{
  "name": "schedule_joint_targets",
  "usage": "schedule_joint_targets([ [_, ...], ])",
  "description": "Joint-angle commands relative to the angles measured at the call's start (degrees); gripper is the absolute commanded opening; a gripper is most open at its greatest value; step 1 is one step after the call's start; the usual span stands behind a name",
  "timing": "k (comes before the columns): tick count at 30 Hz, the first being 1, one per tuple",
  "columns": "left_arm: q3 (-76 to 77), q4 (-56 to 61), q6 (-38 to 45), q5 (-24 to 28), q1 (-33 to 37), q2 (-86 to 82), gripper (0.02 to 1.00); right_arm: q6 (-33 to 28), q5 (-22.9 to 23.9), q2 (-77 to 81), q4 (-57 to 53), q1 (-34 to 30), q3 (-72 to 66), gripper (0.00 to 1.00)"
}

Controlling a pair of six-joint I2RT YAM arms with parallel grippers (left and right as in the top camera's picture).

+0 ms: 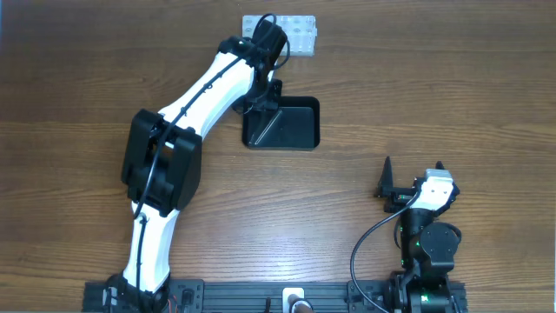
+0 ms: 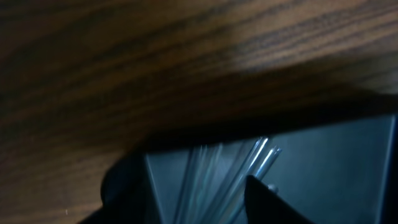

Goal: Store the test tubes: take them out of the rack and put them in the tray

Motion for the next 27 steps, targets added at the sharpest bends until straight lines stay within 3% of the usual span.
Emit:
schedule_joint_targets([
  [1, -0.2, -2.3, -0.2, -2.5, -1.5, -10.2, 0.573, 0.0, 0.7, -0.3, 0.1, 0.3, -0.4, 0.991],
  [3, -0.2, -2.9, -0.2, -6.0, -2.1, -15.2, 0.684, 0.0, 0.7, -0.3, 0.1, 0.3, -0.4, 0.991],
  [6, -0.2, -2.2, -0.1, -12.1, -2.3, -23.1, 1.0, 0.0, 0.7, -0.3, 0.0, 0.3, -0.4, 0.993],
  [12, -0.2, 2.6, 0.5, -23.3, 0.6, -37.6, 0.998, 0.0, 0.7, -0.3, 0.1, 0.3, -0.4, 0.991],
  [16, -4.6, 8.7, 7.7, -24.4, 4.2, -45.4, 1.0, 0.0, 0.7, -0.3, 0.1, 0.3, -0.4, 0.989],
  [20, -18.3, 24.1, 18.1, -20.4, 8.2, -55.0, 1.0, 0.0, 0.7, -0.3, 0.1, 0.3, -0.4, 0.993],
  [27, -52.3, 54.6, 21.6, 0.5, 20.5, -73.5, 1.0, 0.0, 0.7, -0.3, 0.1, 0.3, -0.4, 0.991],
])
